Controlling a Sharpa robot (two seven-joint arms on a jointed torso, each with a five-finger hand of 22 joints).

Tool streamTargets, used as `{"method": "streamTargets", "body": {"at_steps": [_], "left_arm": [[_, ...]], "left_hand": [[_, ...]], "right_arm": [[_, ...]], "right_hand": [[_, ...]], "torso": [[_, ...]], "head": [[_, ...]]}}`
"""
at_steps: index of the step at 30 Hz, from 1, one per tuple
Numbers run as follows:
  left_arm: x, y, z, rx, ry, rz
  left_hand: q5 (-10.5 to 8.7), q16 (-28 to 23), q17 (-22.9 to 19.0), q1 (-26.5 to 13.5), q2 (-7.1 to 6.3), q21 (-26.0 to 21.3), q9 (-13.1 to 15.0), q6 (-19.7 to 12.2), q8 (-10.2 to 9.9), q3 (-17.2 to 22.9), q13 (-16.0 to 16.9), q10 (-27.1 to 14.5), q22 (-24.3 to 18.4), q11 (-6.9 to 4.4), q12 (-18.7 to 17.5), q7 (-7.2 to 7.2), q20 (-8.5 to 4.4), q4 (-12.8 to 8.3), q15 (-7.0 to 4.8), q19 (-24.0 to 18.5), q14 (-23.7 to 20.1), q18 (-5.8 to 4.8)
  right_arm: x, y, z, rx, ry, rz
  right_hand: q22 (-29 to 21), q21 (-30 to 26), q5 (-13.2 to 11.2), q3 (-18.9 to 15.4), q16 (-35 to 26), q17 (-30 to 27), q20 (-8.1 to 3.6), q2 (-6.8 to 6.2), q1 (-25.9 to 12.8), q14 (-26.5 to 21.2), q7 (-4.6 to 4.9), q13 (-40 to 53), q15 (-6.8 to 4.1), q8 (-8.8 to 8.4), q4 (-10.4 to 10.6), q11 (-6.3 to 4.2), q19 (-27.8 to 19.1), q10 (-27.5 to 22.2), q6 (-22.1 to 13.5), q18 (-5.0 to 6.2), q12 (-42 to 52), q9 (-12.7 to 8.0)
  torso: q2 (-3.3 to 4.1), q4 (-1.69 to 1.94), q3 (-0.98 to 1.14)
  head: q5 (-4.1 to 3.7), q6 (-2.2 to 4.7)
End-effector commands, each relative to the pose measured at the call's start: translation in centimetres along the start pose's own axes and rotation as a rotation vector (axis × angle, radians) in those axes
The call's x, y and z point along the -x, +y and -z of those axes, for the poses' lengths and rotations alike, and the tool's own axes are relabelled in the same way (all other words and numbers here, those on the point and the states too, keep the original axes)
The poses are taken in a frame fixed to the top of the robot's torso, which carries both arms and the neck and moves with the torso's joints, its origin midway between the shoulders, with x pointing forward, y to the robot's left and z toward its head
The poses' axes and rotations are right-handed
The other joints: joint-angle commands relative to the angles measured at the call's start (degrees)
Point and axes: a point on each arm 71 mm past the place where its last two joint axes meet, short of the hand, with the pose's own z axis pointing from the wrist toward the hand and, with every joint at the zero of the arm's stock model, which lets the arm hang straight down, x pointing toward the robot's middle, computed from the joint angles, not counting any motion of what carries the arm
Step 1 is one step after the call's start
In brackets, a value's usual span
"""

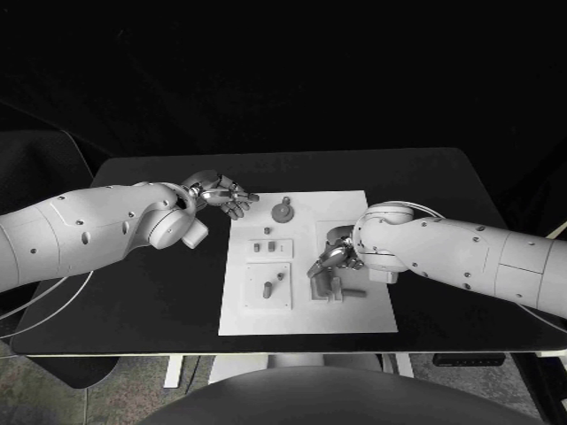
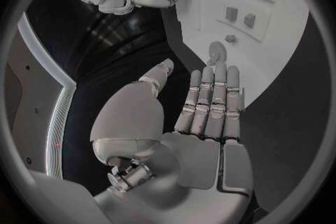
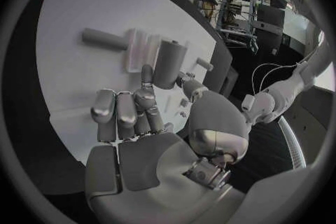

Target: Assemble the parts on the task board

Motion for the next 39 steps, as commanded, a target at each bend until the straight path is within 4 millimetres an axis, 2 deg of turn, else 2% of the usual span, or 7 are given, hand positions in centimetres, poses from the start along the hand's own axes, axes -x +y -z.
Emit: {"method": "streamTargets", "body": {"at_steps": [1,15,30,39], "left_arm": [[-0.19,-0.20,-0.06,-0.006,0.014,-0.002],[-0.19,-0.19,-0.06,-0.006,0.015,-0.002],[-0.16,-0.18,-0.07,-0.005,0.014,-0.002],[-0.16,-0.18,-0.11,-0.004,0.014,-0.002]], "left_hand": [[-0.15,-0.3,0.0,-0.5,0.04,-0.4,-0.1,0.2,-0.4,-0.3,-0.1,-0.4,0.1,0.11,-0.3,0.01,-0.16,0.0,0.07,-0.4,-0.3,0.71],[-0.14,-0.3,-0.1,-0.5,0.05,-0.4,-0.1,0.2,-0.4,-0.3,-0.1,-0.5,0.1,0.11,-0.3,0.01,-0.16,0.0,0.07,-0.4,-0.3,0.70],[-0.14,-0.3,-0.1,-0.5,0.06,-0.4,-0.1,0.2,-0.4,-0.4,-0.1,-0.5,0.1,0.11,-0.3,0.01,-0.16,0.0,0.08,-0.4,-0.4,0.69],[-0.14,-0.3,-0.1,-0.5,0.07,-0.4,-0.1,0.2,-0.4,-0.4,-0.1,-0.5,0.1,0.11,-0.4,0.01,-0.16,0.0,0.08,-0.4,-0.4,0.69]], "right_arm": [[-0.28,0.55,-0.10,0.022,0.008,0.003],[-0.74,0.95,-0.02,0.039,0.027,0.010],[-0.70,0.89,0.01,0.045,0.021,0.005],[-0.69,0.91,0.01,0.049,0.020,0.005]], "right_hand": [[0.1,7.1,-0.2,-0.1,6.1,0.1,-0.17,-0.17,-0.8,0.1,-0.02,0.1,-0.32,-0.32,0.4,-0.30,0.1,0.3,0.2,5.78,0.2,0.0],[0.1,7.0,-0.2,-0.3,6.0,0.1,-0.22,-1.14,-1.6,0.0,0.04,0.0,-0.33,-0.55,0.4,-0.30,0.0,0.0,-0.2,5.78,0.1,-0.1],[0.1,6.7,-0.2,-0.9,5.7,0.1,-0.31,-3.68,-3.6,-0.4,0.17,0.0,-0.32,-1.04,0.7,-0.21,-0.4,-0.7,-1.0,5.78,-0.2,-0.1],[0.1,6.7,-0.2,-1.0,5.7,0.1,-0.32,-4.00,-3.9,-0.5,0.20,0.0,-0.31,-1.13,0.7,-0.19,-0.5,-0.8,-1.1,5.78,-0.2,-0.1]], "torso": [[0.00,-0.02,0.03],[0.00,0.00,0.06],[-0.01,0.01,0.04],[0.01,-0.01,0.05]], "head": [[-0.04,0.01],[0.00,0.01],[0.16,0.01],[0.13,0.01]]}}
